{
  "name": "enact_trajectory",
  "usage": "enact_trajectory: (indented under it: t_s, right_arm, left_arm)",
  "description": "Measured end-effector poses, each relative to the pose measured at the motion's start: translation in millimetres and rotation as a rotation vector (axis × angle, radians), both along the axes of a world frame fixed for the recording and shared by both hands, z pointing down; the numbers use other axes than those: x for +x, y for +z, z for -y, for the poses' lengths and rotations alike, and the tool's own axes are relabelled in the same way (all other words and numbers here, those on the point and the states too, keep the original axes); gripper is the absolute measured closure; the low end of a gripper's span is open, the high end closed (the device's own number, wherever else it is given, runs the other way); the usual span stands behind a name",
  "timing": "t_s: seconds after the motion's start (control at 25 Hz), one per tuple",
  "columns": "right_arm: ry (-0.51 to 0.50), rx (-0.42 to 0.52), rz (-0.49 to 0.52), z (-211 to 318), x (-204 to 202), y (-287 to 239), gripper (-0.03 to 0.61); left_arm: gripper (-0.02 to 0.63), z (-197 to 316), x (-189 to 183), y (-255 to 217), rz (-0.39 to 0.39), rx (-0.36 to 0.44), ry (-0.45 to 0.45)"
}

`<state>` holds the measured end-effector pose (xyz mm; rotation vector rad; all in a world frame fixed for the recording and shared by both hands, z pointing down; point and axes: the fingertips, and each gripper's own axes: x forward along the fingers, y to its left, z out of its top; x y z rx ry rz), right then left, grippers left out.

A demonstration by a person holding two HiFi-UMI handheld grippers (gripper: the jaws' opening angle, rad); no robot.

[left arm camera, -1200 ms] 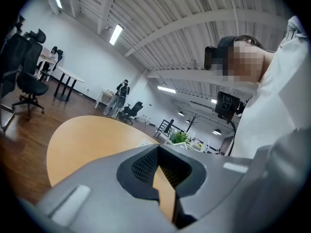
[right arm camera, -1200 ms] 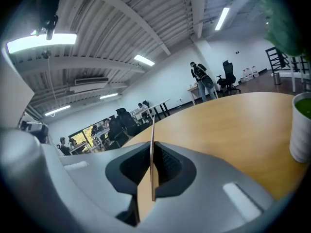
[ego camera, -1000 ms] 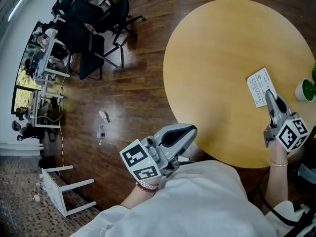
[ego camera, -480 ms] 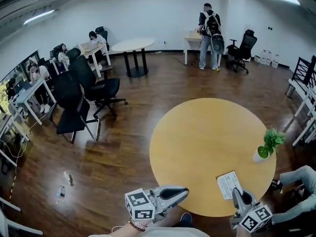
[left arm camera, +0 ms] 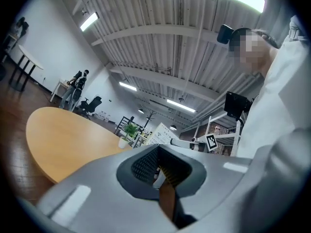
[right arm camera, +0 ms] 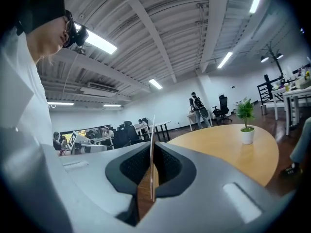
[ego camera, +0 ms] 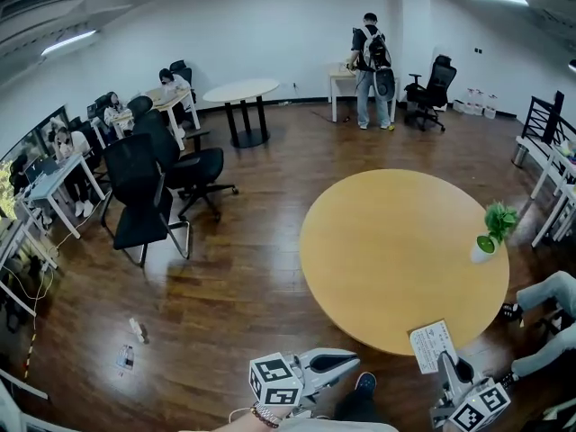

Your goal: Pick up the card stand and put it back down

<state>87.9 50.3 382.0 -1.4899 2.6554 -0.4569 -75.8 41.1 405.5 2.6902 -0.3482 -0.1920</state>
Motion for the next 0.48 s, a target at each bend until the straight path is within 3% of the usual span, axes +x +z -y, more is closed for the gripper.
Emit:
enact_trajectory:
  t_s: [0.2,0.48]
  right_arm:
    - [-0.004,0.010,-0.010,-54.8,-23.2,-9.1,0.557]
    - [0.042,0.048,0.048,-88.2,6.5,-27.0,0.557]
  left_arm:
    - [0.614,-37.4,-13.0,4.4,0.007,-0.011,0.038]
    - [0.614,-62.9,11.8,-8.3,0.035,0.001,0.063]
